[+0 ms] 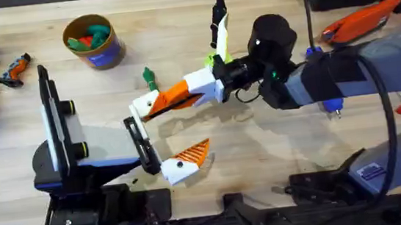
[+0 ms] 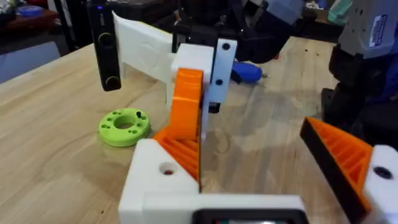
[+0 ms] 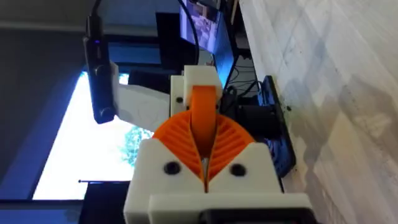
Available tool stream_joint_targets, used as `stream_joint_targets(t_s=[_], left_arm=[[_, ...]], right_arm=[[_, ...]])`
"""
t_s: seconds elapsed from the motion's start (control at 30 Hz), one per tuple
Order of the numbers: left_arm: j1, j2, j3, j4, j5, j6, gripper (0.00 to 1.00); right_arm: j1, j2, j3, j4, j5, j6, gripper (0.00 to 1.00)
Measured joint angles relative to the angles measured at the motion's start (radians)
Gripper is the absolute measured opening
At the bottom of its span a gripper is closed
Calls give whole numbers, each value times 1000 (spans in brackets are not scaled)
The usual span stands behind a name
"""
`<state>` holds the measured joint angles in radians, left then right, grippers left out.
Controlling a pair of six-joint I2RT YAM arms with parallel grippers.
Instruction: Pick up the gripper from the table and insert it into the empty holder that is missing its gripper. Then pick up a screw, insert it into the mounting hole, and use the screwdriver to tighten it. Finally, clean up the table by picking up the vegetable and placing it into the bucket.
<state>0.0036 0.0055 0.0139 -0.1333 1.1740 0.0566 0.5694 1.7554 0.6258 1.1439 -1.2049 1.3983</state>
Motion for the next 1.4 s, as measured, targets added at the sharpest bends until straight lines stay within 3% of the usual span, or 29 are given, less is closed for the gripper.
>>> stream_joint_targets(t_s=[0.07, 0.23, 0.27, 0.4, 0.53, 0.73, 0.87, 0.97, 1.1, 1.4], left_arm=[[0, 0, 0, 0, 0, 0, 986], [-1, 0, 0, -2, 12, 0, 985], [-1, 0, 0, -2, 13, 0, 985], [-1, 0, 0, -2, 13, 0, 985], [-1, 0, 0, -2, 13, 0, 985], [-1, 0, 0, -2, 13, 0, 985], [-1, 0, 0, -2, 13, 0, 985], [-1, 0, 0, -2, 13, 0, 985], [-1, 0, 0, -2, 13, 0, 985], [-1, 0, 0, -2, 13, 0, 985]], right_arm=[[0, 0, 0, -1, 0, 1, 46], [5, 0, 3, -7, 15, -10, 757], [4, 0, 4, -7, 15, -13, 796], [-18, -16, 6, -41, 15, -41, 812], [-100, -123, 6, -230, 16, -121, 812], [-282, -355, 66, -829, 37, -423, 814], [-382, -445, 183, -1287, 101, -690, 814], [-415, -462, 300, -1578, 207, -884, 814], [-404, -458, 452, -1842, 393, -1089, 816], [-276, -376, 721, -2140, 858, -1332, 816]])
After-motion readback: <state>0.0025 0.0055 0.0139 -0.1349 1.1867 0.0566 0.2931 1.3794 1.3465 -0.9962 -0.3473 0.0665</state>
